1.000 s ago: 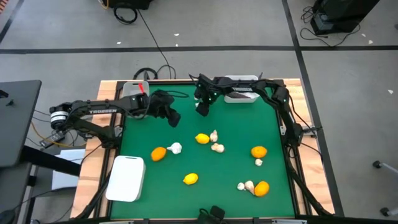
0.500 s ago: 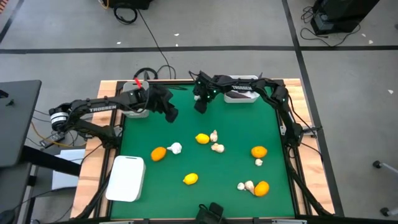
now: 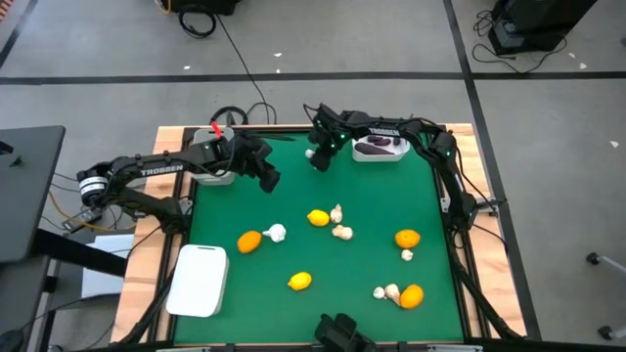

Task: Sort produce into baskets
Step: Put the garlic into the gray bin

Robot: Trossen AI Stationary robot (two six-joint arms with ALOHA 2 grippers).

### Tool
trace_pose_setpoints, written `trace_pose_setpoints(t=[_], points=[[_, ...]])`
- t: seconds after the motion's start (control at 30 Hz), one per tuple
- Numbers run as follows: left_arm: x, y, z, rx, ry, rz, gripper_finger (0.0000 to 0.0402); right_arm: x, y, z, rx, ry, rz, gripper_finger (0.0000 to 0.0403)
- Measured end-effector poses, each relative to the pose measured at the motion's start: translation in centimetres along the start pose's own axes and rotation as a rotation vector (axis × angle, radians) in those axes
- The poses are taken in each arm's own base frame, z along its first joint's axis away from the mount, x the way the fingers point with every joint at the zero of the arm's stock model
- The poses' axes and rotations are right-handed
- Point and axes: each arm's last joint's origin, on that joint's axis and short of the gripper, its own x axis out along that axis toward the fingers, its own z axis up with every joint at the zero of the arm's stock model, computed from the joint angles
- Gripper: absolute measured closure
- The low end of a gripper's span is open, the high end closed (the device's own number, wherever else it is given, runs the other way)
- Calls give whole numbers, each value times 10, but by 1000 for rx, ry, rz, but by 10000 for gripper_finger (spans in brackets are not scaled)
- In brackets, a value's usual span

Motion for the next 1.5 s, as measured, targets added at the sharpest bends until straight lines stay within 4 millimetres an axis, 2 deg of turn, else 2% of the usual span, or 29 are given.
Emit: trace_pose_setpoints(t=[0.17, 0.3, 0.6, 0.8, 0.97, 1.23, 1.5], points=[[0, 0, 0, -19, -2, -1, 240, -2, 1, -4, 8, 42, 2, 397], [0, -1, 3, -25, -28, -12, 240, -15, 6, -4, 22, 46, 2, 399], [-4, -15, 24, 16, -267, -115, 227, -85, 49, 14, -38, -138, 76, 401], [-7, -18, 34, 77, -382, -122, 173, -140, 77, 24, -67, -340, 110, 402], [-11, -21, 41, 136, -472, -139, 119, -172, 89, 28, -53, -464, 176, 402], [-17, -24, 50, 226, -608, -105, 102, -178, 94, 34, 9, -532, 227, 402], [-18, -25, 52, 277, -636, -65, 118, -179, 101, 37, 36, -563, 266, 403]])
